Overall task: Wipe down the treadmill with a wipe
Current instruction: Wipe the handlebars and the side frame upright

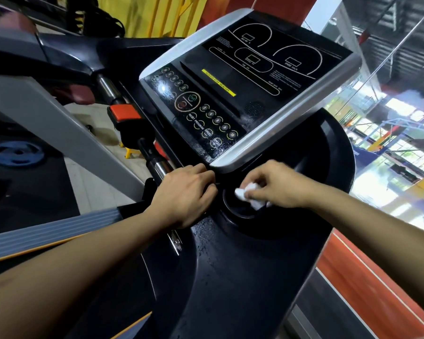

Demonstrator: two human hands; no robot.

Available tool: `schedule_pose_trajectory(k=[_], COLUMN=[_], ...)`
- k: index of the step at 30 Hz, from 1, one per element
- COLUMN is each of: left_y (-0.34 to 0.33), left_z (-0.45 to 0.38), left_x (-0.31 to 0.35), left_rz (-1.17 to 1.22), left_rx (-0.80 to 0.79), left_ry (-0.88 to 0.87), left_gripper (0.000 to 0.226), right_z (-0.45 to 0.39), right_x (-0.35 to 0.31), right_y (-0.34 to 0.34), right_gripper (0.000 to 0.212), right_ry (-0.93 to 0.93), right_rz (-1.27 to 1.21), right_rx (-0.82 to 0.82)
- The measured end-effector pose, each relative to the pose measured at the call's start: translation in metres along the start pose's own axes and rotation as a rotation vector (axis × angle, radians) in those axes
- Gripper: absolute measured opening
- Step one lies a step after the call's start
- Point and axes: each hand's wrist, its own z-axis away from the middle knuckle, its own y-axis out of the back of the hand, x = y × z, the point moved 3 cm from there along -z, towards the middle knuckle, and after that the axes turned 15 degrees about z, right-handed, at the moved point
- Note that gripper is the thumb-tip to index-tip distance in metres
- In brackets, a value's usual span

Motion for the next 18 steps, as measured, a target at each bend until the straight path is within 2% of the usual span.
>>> schedule_pose_trajectory(k=[2,4,7,12,14,16,18], left_y=[0.001,0.001,0.0,0.002,0.002,0.002,0.002], left_z=[0.0,0.0,-0.001,0.0,0.001,0.002,0.001], left_x=[0.0,0.0,-0.001,-0.001,0.0,0.0,0.0], left_rz=[0.012,0.03,0.048,0.063,0.063,0.067,0.074], left_rx=[0.005,0.002,-0.003,-0.007,-0.006,-0.008,-0.008], left_ry=[-0.005,-0.007,-0.002,-0.006,-0.008,-0.003,0.0], left_gripper=[0.045,0.044,0.041,0.041,0.043,0.042,0.042], right_z=[-0.002,-0.008,-0.014,-0.003,0.007,0.014,0.012], right_x=[0.004,-0.005,-0.032,-0.056,-0.049,-0.034,-0.015], right_y=[0.002,-0.007,-0.03,-0.028,-0.028,-0.023,-0.008], right_gripper=[0.007,0.018,0.033,0.023,0.022,0.021,0.025], right_ry=[-0.049,-0.011,0.189,0.352,0.341,0.237,0.102], right_rz=[0.003,0.129,0.219,0.416,0.402,0.402,0.367], right_rx=[0.169,0.203,0.094,-0.051,-0.139,-0.216,-0.137])
